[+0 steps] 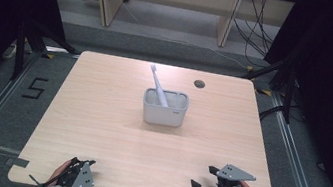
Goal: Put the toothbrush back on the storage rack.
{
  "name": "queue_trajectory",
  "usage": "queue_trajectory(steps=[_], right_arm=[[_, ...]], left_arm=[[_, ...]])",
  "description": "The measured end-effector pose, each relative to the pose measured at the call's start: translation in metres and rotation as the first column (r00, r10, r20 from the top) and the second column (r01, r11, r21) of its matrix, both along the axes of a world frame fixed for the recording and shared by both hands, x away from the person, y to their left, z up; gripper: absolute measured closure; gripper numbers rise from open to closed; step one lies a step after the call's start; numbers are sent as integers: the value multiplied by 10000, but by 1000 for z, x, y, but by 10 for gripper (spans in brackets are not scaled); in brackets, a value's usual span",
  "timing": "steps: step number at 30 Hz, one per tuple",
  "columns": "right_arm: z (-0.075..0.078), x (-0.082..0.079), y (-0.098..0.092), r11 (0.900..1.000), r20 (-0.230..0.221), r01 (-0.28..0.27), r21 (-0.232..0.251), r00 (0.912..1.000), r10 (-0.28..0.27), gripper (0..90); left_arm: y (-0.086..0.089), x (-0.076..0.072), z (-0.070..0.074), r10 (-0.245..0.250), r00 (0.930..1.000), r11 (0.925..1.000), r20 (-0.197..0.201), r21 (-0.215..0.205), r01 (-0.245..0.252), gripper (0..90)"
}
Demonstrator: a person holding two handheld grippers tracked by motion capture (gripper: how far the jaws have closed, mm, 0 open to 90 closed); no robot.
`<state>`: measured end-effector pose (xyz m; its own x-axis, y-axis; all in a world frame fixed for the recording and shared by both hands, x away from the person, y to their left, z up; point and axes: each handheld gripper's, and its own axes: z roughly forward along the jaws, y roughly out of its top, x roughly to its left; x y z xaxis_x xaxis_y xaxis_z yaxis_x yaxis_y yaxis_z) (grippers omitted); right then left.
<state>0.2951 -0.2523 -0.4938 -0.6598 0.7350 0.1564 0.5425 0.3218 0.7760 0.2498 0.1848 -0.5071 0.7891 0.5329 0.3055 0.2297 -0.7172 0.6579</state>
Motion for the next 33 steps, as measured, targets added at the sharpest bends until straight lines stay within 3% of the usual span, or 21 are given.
queue_trajectory(steps=[2,4,5,6,7,13,14,16,17,20,22,30,33], right_arm=[[-1,2,-3,9993,426,-310,-230,9986,320,165],[0,-2,-2,9999,58,-106,-55,9999,107,165],[-1,0,-4,9994,437,-278,-220,9986,288,164],[-2,0,-4,9992,437,-324,-254,9985,335,164],[-1,-3,-3,9997,156,-193,-174,9997,195,164],[-1,-5,-3,9980,460,-394,-487,9981,417,163],[0,-7,-2,9988,166,-330,-370,9993,336,163],[-2,-6,-3,9982,291,-486,-345,9983,496,163],[-2,-8,-1,9992,118,-255,-314,9996,259,162],[-3,-7,-2,9976,247,-542,-439,9982,553,162],[-3,-10,0,9983,96,-342,-468,9994,347,162],[-6,-10,1,9954,-194,-530,-796,9985,516,162],[-7,-9,1,9948,-54,-543,-867,9985,540,162]], left_arm=[[0,0,-1,22,10000,10000,70,4,-22,149],[-1,0,-1,73,9998,10000,158,24,-74,149],[0,0,0,57,9999,10000,124,50,-57,149],[0,0,0,58,9999,10000,144,37,-59,149],[0,-1,0,3,10000,10000,45,-46,-3,149],[0,0,-1,34,10000,10000,59,25,-34,149],[0,0,-1,23,10000,10000,64,20,-24,149],[0,0,0,26,10000,10000,68,23,-26,149],[0,0,-1,46,10000,10000,54,13,-47,149],[0,0,-1,83,9999,10000,65,-21,-83,149],[0,0,0,37,10000,10000,50,-36,-37,149],[0,0,0,25,10000,10000,-5,-40,-25,149],[0,0,0,17,10000,10000,50,38,-17,149]])
